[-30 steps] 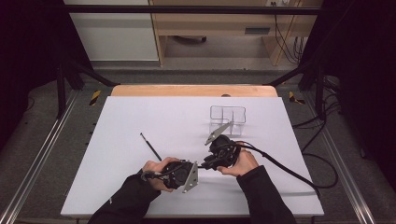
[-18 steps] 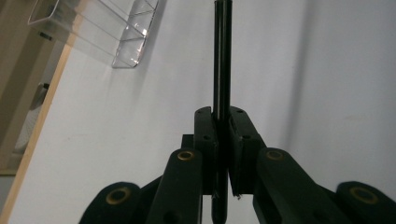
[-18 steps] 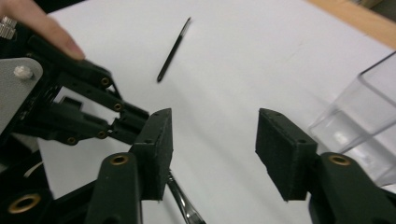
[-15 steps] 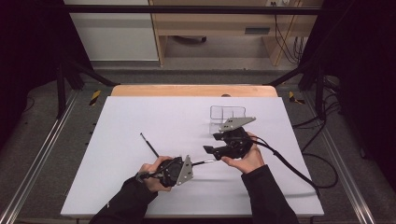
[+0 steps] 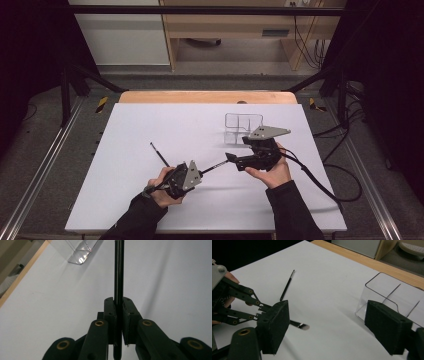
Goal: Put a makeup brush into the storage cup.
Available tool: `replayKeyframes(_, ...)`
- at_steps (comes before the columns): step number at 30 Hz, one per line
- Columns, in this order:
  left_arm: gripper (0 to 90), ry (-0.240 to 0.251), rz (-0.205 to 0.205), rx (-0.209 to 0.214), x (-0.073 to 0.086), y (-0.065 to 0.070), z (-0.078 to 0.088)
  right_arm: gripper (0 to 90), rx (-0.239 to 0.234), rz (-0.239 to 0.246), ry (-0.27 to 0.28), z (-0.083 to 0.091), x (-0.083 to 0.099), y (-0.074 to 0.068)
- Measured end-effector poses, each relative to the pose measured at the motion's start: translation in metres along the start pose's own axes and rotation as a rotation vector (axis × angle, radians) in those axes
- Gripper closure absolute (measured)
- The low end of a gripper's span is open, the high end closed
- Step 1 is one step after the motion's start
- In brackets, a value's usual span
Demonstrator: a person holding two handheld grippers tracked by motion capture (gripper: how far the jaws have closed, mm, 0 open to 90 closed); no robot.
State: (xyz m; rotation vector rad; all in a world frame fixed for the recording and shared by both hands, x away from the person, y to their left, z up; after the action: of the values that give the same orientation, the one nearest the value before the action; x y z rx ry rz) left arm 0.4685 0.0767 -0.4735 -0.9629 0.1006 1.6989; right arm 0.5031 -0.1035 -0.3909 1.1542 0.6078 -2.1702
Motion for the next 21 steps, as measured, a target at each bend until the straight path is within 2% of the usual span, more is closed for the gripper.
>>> replayKeyframes(2, 82.8, 0.013, 0.055, -0.004, 0.002, -0.002, 0.001, 17.6, 0.007, -0.018, 0.011, 0.002, 0.001, 0.002)
replayKeyframes(8, 82.9, 0.045, 0.163, -0.031, 0.005, -0.007, 0.005, 15.6, 0.006, -0.05, 0.044, 0.006, 0.005, 0.003)
replayKeyframes(13, 82.9, 0.076, 0.255, -0.032, 0.007, -0.007, 0.005, 12.4, 0.006, -0.061, 0.058, 0.002, 0.011, -0.001)
replayKeyframes(16, 82.9, 0.079, 0.272, -0.038, 0.008, -0.007, 0.006, 12.1, 0.004, -0.069, 0.066, 0.002, 0.013, -0.002)
replayKeyframes(21, 82.9, 0.1, 0.327, -0.047, 0.008, -0.007, 0.006, 12.1, -0.003, -0.093, 0.094, 0.0, 0.017, -0.004)
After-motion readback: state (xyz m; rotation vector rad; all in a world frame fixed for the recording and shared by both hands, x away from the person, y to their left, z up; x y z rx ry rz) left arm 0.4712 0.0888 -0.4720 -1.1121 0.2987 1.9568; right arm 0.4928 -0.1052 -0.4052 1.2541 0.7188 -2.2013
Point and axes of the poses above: each handheld gripper's, and its own axes: z roughly backward along the jaws, x roughly out of its underside, y roughly to its right, the point moved 7 cm from there along -z, roughly forward along the jaws, and after that the axes turned 4 degrees about -z, right-handed, at the moved point
